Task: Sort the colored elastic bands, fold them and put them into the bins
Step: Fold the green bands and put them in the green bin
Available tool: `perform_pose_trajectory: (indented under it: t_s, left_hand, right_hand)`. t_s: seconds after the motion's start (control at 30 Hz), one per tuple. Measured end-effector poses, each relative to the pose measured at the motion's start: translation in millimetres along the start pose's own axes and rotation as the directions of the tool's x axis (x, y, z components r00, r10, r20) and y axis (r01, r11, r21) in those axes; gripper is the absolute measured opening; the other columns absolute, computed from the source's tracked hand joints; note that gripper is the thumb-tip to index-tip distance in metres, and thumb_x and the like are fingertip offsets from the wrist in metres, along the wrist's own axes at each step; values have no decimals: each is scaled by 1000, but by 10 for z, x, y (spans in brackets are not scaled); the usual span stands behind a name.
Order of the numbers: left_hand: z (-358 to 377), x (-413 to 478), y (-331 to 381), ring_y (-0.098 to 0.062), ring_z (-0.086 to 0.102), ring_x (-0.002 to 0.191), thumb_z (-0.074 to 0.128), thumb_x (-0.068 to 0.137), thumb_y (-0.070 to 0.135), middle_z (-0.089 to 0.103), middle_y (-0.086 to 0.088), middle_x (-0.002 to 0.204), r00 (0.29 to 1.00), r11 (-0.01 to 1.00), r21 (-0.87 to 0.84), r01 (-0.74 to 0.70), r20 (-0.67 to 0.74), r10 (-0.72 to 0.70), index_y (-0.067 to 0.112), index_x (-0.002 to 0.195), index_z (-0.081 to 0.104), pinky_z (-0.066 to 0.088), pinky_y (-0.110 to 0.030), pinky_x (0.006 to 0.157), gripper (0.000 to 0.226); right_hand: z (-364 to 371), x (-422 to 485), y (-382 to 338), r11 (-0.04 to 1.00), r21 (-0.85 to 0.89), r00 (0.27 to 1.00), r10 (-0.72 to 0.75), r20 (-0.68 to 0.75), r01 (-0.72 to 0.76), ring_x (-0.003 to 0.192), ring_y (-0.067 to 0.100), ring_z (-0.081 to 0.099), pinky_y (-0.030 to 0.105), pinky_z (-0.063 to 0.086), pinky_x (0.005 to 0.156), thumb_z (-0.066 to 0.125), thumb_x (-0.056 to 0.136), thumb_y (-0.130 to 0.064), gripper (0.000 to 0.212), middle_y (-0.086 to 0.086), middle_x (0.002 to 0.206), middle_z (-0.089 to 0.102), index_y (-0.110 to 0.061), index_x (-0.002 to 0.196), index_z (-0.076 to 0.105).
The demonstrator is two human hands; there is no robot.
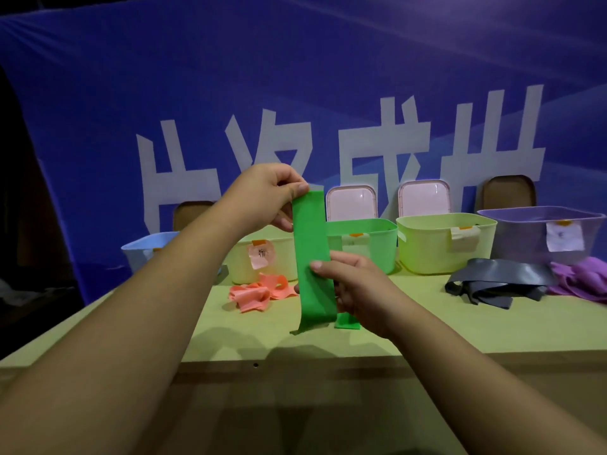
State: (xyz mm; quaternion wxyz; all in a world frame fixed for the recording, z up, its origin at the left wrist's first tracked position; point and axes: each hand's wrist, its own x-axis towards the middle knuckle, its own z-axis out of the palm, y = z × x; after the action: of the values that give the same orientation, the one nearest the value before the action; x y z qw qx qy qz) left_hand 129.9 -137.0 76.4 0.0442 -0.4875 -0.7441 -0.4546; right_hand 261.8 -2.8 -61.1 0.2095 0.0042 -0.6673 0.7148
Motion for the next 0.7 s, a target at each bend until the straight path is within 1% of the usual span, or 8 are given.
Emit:
perform_pose_trajectory:
  t_s: [0.07,0.13,0.2,0.27,0.43,0.57,0.63,0.7]
  left_hand:
    - [114,15,-119,-18,77,69,65,107,22,76,-7,87,1000,999,-23,21,22,-21,18,104,74,65,-35,63,11]
    - [235,40,-207,-17,76,72,65,108,21,75,-10,92,999,997,-66,32,35,-30,14,106,74,63,-31,59,11]
    - [382,88,-298,-14,74,69,64,108,20,74,-11,93,998,993,-103,51,49,-46,10,109,73,61,-28,56,13]
    - [537,156,-390,-16,74,70,63,108,21,74,-13,96,997,993,-102,55,64,-49,10,109,73,61,-27,56,14]
    - [880,364,-644,-30,78,84,65,108,24,76,-9,99,998,993,-107,42,45,-38,18,104,74,66,-37,59,12]
    - [1079,521,-847,-25,76,84,64,108,25,74,-4,98,1000,997,-72,21,18,-19,22,102,71,66,-39,60,10]
    - [1152,599,-952,-23,74,85,63,109,25,72,-2,97,1000,999,-44,2,0,-2,25,101,69,64,-35,58,10]
    - [1203,669,-1055,-23,73,86,62,109,26,71,-1,98,1000,1000,-16,-16,6,16,27,101,68,63,-33,57,10]
  right_hand:
    - [-35,-32,32,1000,7,999,30,22,-30,103,35,77,43,58,84,75,95,-23,20,21,110,79,-12,111,80]
    - [-76,-61,22,998,16,998,54,32,-55,86,25,77,33,56,70,69,100,-18,12,20,100,79,-11,102,79]
    - [-174,-60,37,998,23,997,65,32,-66,82,24,74,32,56,68,67,101,-17,13,20,96,79,-10,100,79]
    - [-275,-54,51,995,15,995,94,31,-94,84,24,74,36,58,73,68,101,-17,17,19,98,79,-5,109,76]
    - [-525,134,229,967,-148,977,202,-62,-209,93,28,80,45,61,83,66,106,-22,28,15,105,82,-2,124,70]
    - [-715,398,381,891,-383,968,200,-152,-244,95,20,80,31,60,68,65,106,-36,26,3,105,83,-14,117,76]
    - [-792,551,402,873,-429,967,160,-196,-232,83,10,77,24,56,60,67,105,-38,26,-1,99,82,-16,112,78]
    - [-858,734,404,889,-415,968,101,-232,-192,76,12,75,27,57,58,68,104,-38,26,1,95,81,-15,110,80]
